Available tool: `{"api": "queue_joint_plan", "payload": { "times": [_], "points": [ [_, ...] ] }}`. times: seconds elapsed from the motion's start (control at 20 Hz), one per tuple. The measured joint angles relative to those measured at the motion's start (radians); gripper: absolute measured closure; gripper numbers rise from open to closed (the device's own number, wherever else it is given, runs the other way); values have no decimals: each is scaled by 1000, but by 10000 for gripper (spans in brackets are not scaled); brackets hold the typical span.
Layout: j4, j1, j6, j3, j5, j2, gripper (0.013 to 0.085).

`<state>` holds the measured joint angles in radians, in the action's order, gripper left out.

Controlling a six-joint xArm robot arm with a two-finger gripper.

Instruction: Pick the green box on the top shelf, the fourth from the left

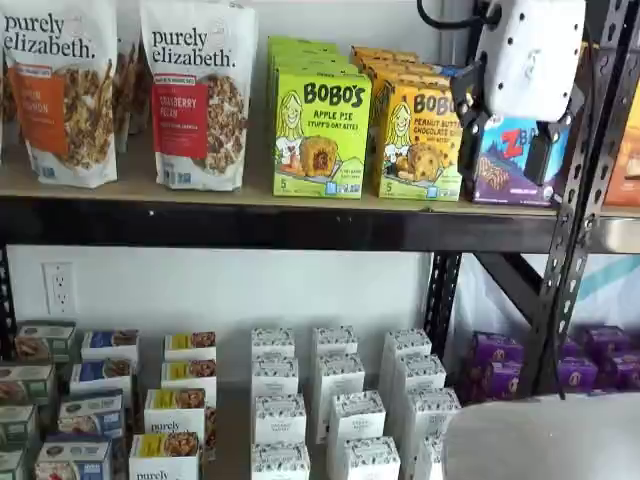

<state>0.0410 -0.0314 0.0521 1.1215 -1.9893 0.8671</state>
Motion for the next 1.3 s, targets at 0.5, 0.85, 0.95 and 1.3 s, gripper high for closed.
{"api": "queue_joint_plan", "payload": {
  "times": [0.5, 0.85, 0.95, 1.3],
  "points": [
    [101, 81, -43, -22, 31, 20, 130],
    [83, 29, -2, -29, 74, 25, 130],
    [78, 13, 10, -27, 86, 20, 130],
    [61, -44, 55, -15, 156, -5, 130]
  ]
}}
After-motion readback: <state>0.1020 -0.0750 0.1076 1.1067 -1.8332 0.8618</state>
